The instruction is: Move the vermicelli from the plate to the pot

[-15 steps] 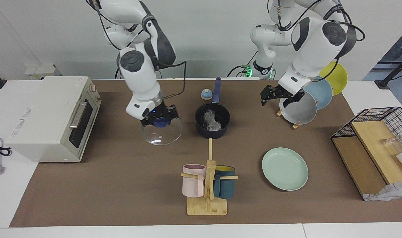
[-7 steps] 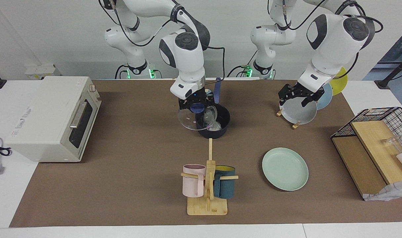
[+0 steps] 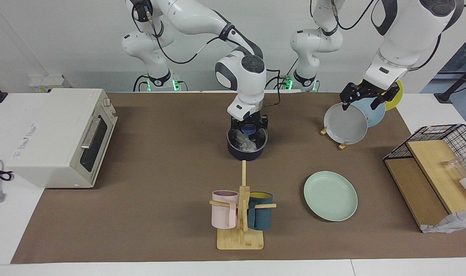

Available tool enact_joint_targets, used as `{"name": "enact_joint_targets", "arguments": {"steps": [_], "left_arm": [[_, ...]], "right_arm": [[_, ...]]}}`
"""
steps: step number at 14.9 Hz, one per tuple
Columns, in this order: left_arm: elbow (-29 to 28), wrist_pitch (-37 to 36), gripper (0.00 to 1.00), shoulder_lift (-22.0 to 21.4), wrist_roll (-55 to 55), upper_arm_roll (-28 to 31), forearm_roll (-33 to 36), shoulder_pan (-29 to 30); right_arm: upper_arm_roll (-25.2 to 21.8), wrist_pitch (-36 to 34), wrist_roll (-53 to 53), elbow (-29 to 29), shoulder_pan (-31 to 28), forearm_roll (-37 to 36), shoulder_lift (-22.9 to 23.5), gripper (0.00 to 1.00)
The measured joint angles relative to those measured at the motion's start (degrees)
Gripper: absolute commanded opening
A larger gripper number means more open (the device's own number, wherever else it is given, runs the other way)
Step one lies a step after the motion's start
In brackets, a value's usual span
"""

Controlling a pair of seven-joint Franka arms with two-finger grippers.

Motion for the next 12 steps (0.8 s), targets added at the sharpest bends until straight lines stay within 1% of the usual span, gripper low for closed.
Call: {"name": "enact_joint_targets", "arguments": {"steps": [1, 5, 8, 12], "left_arm": [[-0.5, -0.1, 1.0, -0.1, -0.3, -0.3, 0.0, 0.4], [-3.4, 0.6, 1.0, -1.7, -1.1, -5.3, 0.0, 5.5], [-3.9, 2.3, 1.0, -2.5, -1.3, -5.8, 0.0, 5.8], [-4.4, 2.3, 1.0, -4.6, -1.3, -6.1, 0.0, 5.8]], "right_arm": [[0.0, 0.0, 0.0, 0.0, 0.0, 0.0, 0.0, 0.53], [0.0, 0.0, 1.6, 0.0, 0.0, 0.0, 0.0, 0.53], [0.0, -0.1, 2.7, 0.0, -0.1, 0.0, 0.0, 0.53], [-0.1, -0.1, 2.9, 0.0, -0.3, 0.0, 0.0, 0.53]]}}
